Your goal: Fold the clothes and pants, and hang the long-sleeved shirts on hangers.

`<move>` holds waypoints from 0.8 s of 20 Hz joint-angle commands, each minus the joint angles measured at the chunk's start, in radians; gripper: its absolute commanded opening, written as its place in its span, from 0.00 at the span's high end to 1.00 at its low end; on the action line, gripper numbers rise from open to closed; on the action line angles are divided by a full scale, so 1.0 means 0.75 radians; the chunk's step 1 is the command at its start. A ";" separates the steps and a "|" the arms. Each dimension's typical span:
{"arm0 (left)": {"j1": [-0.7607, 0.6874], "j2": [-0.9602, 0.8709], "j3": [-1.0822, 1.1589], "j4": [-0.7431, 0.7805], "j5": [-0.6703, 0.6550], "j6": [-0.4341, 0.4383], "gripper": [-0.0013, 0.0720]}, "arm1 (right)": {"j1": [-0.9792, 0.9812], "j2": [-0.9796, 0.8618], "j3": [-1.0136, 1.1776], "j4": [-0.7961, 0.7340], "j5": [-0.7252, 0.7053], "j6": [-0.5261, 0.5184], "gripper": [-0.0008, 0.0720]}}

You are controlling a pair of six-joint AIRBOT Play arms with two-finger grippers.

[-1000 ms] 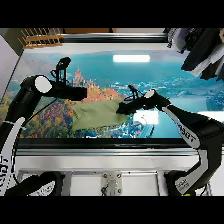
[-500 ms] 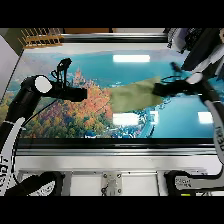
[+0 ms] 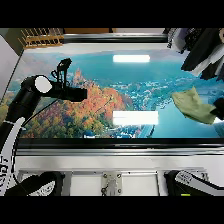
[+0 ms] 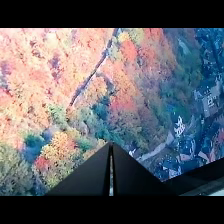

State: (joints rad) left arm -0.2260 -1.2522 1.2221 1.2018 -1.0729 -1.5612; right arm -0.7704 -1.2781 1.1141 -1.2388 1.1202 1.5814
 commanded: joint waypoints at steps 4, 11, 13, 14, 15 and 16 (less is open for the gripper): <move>-0.001 0.000 -0.001 0.002 0.003 -0.014 0.97 | -0.012 0.183 -0.399 -0.030 0.008 0.093 0.97; -0.001 0.001 -0.001 0.001 -0.005 -0.013 0.97 | 0.011 0.234 -0.359 -0.308 0.130 0.084 0.05; -0.001 0.001 -0.001 0.001 -0.011 -0.013 0.97 | 0.014 0.301 -0.240 -0.345 0.139 -0.053 0.05; -0.001 0.000 -0.001 -0.001 -0.012 -0.014 0.97 | 0.031 0.359 -0.194 -0.287 0.125 -0.101 0.05; -0.001 0.000 -0.001 0.000 -0.011 -0.014 0.97 | 0.065 0.428 -0.174 -0.176 0.100 -0.158 0.05; -0.001 0.000 -0.001 0.000 -0.009 -0.014 0.97 | 0.110 0.494 -0.174 -0.053 0.080 -0.207 0.05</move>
State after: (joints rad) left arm -0.2264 -1.2522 1.2221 1.2026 -1.0805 -1.5726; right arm -0.7338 -1.0065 0.9340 -1.3937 1.1976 1.5372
